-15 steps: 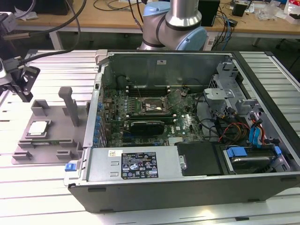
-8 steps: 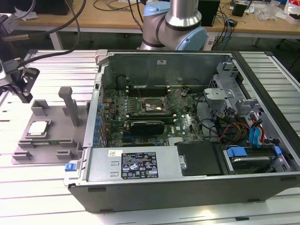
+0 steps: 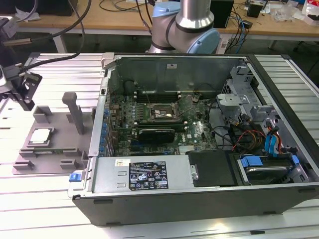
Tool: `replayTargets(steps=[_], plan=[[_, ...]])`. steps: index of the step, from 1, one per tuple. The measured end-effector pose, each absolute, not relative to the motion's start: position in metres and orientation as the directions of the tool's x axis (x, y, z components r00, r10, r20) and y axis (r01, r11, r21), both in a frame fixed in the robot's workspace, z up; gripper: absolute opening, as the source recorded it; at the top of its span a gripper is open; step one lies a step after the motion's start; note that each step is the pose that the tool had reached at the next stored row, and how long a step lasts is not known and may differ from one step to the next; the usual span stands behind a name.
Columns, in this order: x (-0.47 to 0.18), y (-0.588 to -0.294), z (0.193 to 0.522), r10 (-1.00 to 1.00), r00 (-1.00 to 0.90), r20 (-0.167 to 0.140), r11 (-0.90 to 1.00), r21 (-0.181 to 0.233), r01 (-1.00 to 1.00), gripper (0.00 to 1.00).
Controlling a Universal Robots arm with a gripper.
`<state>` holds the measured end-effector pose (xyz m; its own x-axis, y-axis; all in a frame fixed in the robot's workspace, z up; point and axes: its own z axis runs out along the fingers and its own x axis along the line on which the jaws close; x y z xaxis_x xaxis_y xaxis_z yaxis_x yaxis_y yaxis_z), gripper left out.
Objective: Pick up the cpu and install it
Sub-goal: 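Pick up the cpu and move it towards the insertion slot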
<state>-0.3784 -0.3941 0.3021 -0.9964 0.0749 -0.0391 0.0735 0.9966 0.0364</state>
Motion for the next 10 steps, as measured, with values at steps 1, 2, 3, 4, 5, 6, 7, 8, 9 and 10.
replayTargets(steps=[1, 2, 3, 4, 5, 6, 7, 8, 9, 10], plan=[[-0.379, -0.394, 0.296, 0.075, -0.996, -0.039, 0.997, 0.036, 0.073, 0.11], [-0.379, -0.394, 0.294, 0.075, -0.996, -0.039, 0.997, 0.036, 0.073, 0.11], [-0.379, -0.394, 0.292, 0.075, -0.996, -0.039, 0.997, 0.036, 0.073, 0.11], [-0.379, -0.394, 0.290, 0.075, -0.996, -0.039, 0.997, 0.036, 0.073, 0.11], [-0.379, -0.394, 0.289, 0.075, -0.996, -0.039, 0.997, 0.036, 0.073, 0.11], [-0.379, -0.394, 0.287, 0.075, -0.996, -0.039, 0.997, 0.036, 0.074, 0.11], [-0.379, -0.394, 0.287, 0.075, -0.996, -0.039, 0.997, 0.036, 0.073, 0.11], [-0.379, -0.394, 0.286, 0.075, -0.996, -0.039, 0.997, 0.036, 0.073, 0.11], [-0.379, -0.394, 0.286, 0.075, -0.996, -0.039, 0.997, 0.036, 0.073, 0.11], [-0.379, -0.394, 0.285, 0.075, -0.996, -0.039, 0.997, 0.036, 0.073, 0.11]])
